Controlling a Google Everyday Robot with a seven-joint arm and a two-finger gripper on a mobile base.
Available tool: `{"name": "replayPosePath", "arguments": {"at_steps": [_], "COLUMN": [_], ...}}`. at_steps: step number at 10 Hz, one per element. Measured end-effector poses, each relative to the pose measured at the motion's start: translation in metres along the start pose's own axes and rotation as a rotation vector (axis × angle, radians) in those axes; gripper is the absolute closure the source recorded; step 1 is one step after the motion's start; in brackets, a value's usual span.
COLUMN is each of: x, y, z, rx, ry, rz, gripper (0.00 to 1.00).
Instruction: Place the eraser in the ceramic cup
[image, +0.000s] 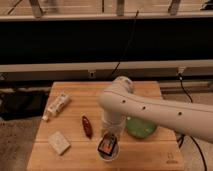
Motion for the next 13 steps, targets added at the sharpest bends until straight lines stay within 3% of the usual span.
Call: {"name": "replayPosePath", "arguments": {"at_steps": [3, 8, 9, 13], "x": [-0.0073, -0.0087, -0.0091, -0.0109], "y": [-0.0021, -0.0039, -0.0038, -0.0019], "z": [0.0045, 0.0095, 0.0098, 0.0104], "rx": [-0.004, -0.002, -0.001, -0.006], "ry": [0.016, 0.007, 0.003, -0.008], "rz": [-0.028, -0.035, -0.034, -0.033], "gripper": [0.74, 0.24, 0.20, 0.20]}}
